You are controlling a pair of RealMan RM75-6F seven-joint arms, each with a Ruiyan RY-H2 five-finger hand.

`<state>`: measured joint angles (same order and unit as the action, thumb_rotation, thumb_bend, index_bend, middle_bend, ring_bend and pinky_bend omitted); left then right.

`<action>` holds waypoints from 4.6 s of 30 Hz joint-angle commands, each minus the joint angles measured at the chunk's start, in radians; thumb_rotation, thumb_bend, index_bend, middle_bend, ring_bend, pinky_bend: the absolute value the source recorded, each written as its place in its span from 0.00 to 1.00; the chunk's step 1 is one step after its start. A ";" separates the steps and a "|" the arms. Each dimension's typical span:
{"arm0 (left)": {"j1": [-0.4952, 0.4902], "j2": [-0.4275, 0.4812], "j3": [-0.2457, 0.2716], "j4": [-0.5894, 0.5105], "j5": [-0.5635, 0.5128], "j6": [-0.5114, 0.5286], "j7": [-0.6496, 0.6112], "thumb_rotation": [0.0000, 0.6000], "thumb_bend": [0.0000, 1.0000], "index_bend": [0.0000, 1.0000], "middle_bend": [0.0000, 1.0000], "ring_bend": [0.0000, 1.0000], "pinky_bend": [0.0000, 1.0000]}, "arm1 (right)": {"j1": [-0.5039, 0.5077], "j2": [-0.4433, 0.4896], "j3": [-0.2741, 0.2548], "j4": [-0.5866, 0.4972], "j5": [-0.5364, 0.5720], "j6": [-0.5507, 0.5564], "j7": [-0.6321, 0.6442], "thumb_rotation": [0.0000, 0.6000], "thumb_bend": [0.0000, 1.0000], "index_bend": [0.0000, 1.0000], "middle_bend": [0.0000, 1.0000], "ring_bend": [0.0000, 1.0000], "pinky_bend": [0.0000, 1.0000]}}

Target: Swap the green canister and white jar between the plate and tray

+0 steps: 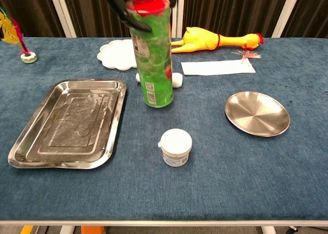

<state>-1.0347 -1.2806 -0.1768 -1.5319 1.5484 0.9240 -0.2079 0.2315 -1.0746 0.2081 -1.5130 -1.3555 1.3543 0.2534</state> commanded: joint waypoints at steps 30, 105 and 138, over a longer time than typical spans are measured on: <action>0.214 0.167 0.111 -0.030 -0.001 0.072 -0.052 1.00 0.22 0.11 0.18 0.14 0.47 | 0.028 0.001 -0.007 -0.062 0.009 -0.043 -0.081 1.00 0.03 0.00 0.00 0.00 0.01; 0.771 0.084 0.152 0.187 -0.166 0.342 -0.002 1.00 0.20 0.12 0.12 0.08 0.37 | 0.527 -0.490 -0.158 -0.234 0.117 -0.526 -0.844 1.00 0.18 0.27 0.31 0.25 0.41; 0.805 0.073 0.129 0.184 -0.133 0.384 -0.014 1.00 0.20 0.12 0.13 0.08 0.37 | 0.387 -0.243 -0.167 -0.186 0.134 -0.340 -0.656 1.00 0.23 0.51 0.46 0.40 0.53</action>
<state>-0.2302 -1.2073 -0.0481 -1.3474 1.4151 1.3072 -0.2224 0.6233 -1.3182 0.0450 -1.7078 -1.2298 1.0210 -0.4086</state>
